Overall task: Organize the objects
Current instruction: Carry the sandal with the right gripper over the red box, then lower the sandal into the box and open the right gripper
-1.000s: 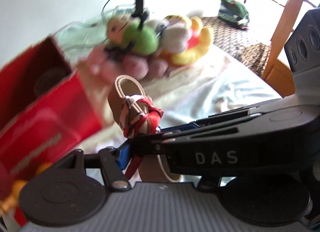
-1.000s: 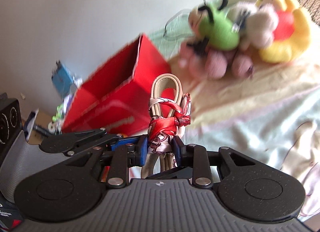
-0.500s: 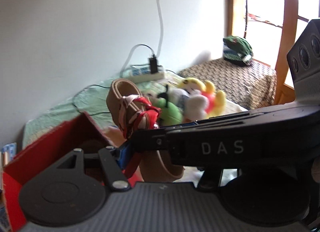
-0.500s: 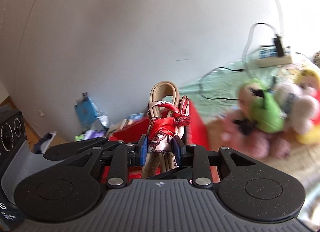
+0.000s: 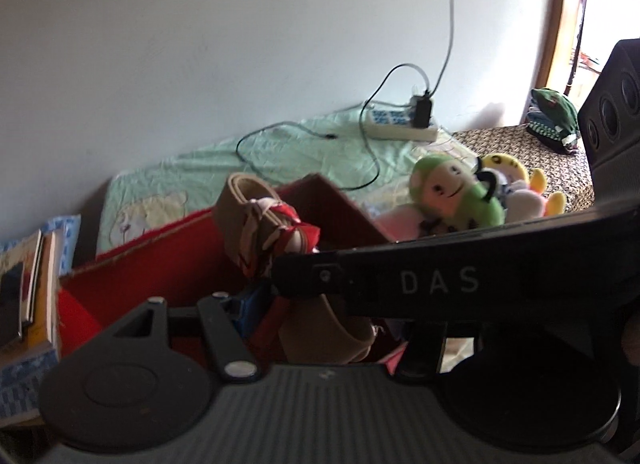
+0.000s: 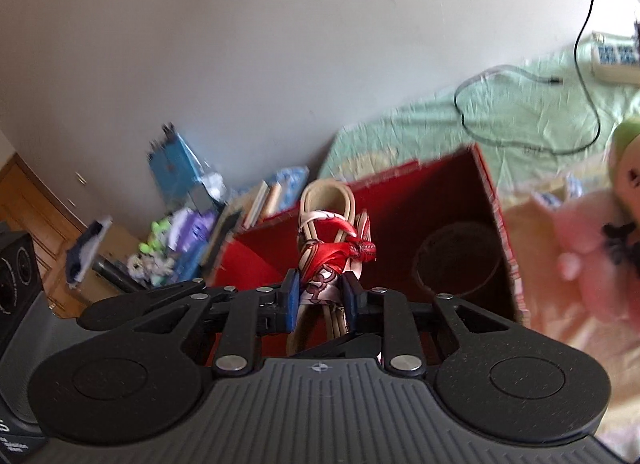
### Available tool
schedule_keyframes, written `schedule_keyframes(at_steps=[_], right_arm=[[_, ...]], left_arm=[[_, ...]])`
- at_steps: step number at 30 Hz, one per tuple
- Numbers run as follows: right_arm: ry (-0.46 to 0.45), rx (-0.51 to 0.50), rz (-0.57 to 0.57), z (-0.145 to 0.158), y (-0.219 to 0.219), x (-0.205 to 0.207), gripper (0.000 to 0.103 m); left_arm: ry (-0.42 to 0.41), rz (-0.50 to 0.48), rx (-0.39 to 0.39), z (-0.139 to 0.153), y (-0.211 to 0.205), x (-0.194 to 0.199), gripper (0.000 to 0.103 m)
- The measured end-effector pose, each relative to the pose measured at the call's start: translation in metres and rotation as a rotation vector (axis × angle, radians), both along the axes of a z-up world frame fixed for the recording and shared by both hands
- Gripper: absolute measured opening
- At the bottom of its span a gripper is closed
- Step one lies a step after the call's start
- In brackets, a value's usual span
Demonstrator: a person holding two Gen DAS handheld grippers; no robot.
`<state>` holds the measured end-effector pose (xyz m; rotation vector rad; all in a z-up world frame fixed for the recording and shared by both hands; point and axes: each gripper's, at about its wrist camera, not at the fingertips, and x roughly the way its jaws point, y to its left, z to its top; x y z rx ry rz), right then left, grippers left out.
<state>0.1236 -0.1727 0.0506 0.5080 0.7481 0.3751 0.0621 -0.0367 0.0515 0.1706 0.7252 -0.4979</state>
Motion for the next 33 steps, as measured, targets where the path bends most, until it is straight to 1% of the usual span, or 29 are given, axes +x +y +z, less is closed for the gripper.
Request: schedule_keyframes(at_steps=[2,3,4,9,12,14,16,19,22,24,25,29,33], right_arm=[[0.029,-0.024,0.006,-0.007,0.007,0.007,0.021],[0.039,-0.031,0.012,-0.010,0.011,0.009,0.011],[0.045,-0.032,0.019,-0.012,0.013,0.011,0.006],[0.101,-0.081,0.010,-0.021,0.022,0.021,0.007],[0.121,-0.065,0.004,-0.027,0.019,0.020,0.010],[0.135,-0.048,-0.016,-0.030,0.014,0.019,0.012],[0.159,-0.021,-0.040,-0.034,0.007,0.019,0.015],[0.181,-0.003,-0.060,-0.038,0.003,0.019,0.016],[0.191,0.005,-0.034,-0.038,0.008,0.022,0.018],[0.181,-0.011,0.003,-0.035,0.014,0.023,0.019],[0.174,-0.014,0.021,-0.033,0.016,0.024,0.019],[0.191,0.040,0.101,-0.030,0.024,0.036,0.019],[0.186,-0.011,0.099,-0.033,0.035,0.043,0.019]], left_arm=[[0.043,0.012,-0.009,-0.012,0.009,0.011,0.058],[0.058,0.016,-0.009,-0.017,0.012,0.015,0.057],[0.071,0.018,-0.007,-0.022,0.015,0.020,0.057],[0.129,0.019,-0.019,-0.037,0.024,0.037,0.054],[0.152,0.035,-0.013,-0.045,0.031,0.043,0.055],[0.179,0.046,-0.033,-0.049,0.041,0.046,0.056],[0.183,0.068,-0.057,-0.049,0.054,0.045,0.058],[0.191,0.108,-0.098,-0.046,0.075,0.041,0.062],[0.216,0.140,-0.146,-0.047,0.091,0.040,0.064],[0.234,0.153,-0.159,-0.050,0.098,0.040,0.064],[0.237,0.156,-0.155,-0.052,0.099,0.040,0.064],[0.238,0.163,-0.115,-0.057,0.095,0.039,0.064],[0.211,0.164,-0.019,-0.061,0.084,0.037,0.065]])
